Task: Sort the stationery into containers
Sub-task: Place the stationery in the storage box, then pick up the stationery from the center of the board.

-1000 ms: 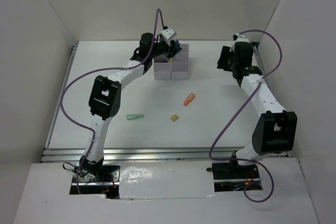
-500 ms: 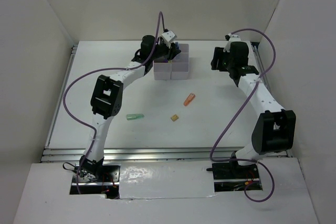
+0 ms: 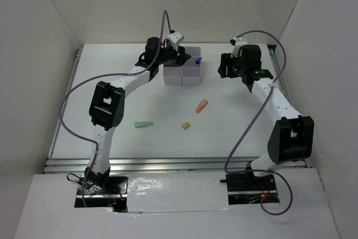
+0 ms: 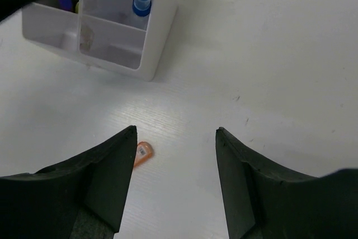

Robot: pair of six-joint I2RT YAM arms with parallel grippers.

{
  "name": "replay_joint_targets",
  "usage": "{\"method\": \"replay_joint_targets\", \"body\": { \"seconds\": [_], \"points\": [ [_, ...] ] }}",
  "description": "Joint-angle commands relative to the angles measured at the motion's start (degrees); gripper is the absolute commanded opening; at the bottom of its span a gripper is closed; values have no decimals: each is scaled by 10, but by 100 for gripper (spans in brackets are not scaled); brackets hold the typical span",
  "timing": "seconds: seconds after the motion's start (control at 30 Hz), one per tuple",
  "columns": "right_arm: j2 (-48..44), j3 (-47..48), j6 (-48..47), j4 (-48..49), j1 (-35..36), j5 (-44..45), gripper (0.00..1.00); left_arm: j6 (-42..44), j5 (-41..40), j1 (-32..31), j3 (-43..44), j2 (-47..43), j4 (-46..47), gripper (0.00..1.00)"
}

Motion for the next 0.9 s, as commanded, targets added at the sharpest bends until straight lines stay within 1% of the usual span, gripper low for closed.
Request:
{"method": "replay_joint_targets", "body": {
  "seconds": [0.0, 0.03, 0.07, 0.1, 0.13, 0.17, 0.2, 0.23, 0.27, 0.3, 0.33, 0.37, 0.4, 0.43, 0.47, 0.53, 0.57, 0.6, 0.67, 0.8, 0.87],
  "points": [
    [2, 32, -59, -26, 8, -42, 64, -46, 39, 34, -35, -124, 5, 63],
    [1, 32, -100, -39, 10, -50, 64, -48, 50, 57, -54, -166, -28, 60],
    [2, 32, -122, -51, 15, -67, 64, -44, 62, 68, -63, -186, -66, 60],
    [3, 32, -144, -76, 18, -74, 62, -35, 87, 81, -70, -223, -149, 59],
    [5, 32, -186, -90, 25, -90, 61, 11, 98, 105, -86, -242, -196, 59],
    [3, 29, -206, -99, 31, -95, 60, 35, 107, 117, -92, -258, -240, 59],
    [4, 20, -250, -115, 39, -98, 59, 67, 103, 133, -99, -284, -358, 59],
    [5, 18, -274, -124, 49, -97, 59, 129, 95, 136, -98, -294, -412, 59],
    [11, 14, -295, -132, 70, -89, 58, 157, 85, 141, -100, -302, -461, 59],
    [17, 8, -337, -144, 85, -78, 57, 182, 75, 148, -109, -315, -541, 59],
    [24, 4, -358, -148, 99, -70, 57, 218, 61, 150, -115, -323, -572, 59],
    [27, 1, -378, -151, 122, -59, 57, 227, 57, 154, -123, -328, -599, 59],
    [31, -11, -421, -147, 134, -52, 57, 237, 53, 158, -142, -340, -633, 59],
    [33, -18, -445, -144, 144, -47, 57, 243, 48, 160, -148, -345, -646, 60],
    [42, -21, -499, -148, 161, -45, 58, 244, 48, 161, -164, -353, -657, 62],
    [55, -17, -554, -157, 175, -40, 60, 247, 50, 164, -173, -357, -684, 64],
    [70, -8, -577, -169, 181, -40, 62, 251, 59, 164, -176, -356, -696, 64],
    [80, 0, -628, -179, 189, -44, 62, 268, 68, 166, -178, -355, -710, 64],
    [111, 35, -687, -221, 198, -43, 65, 274, 95, 170, -181, -353, -732, 70],
    [172, 105, -756, -305, 209, -33, 71, 260, 109, 175, -187, -351, -729, 81],
    [199, 128, -771, -340, 210, -28, 72, 256, 107, 179, -189, -349, -725, 82]
  ]
}}
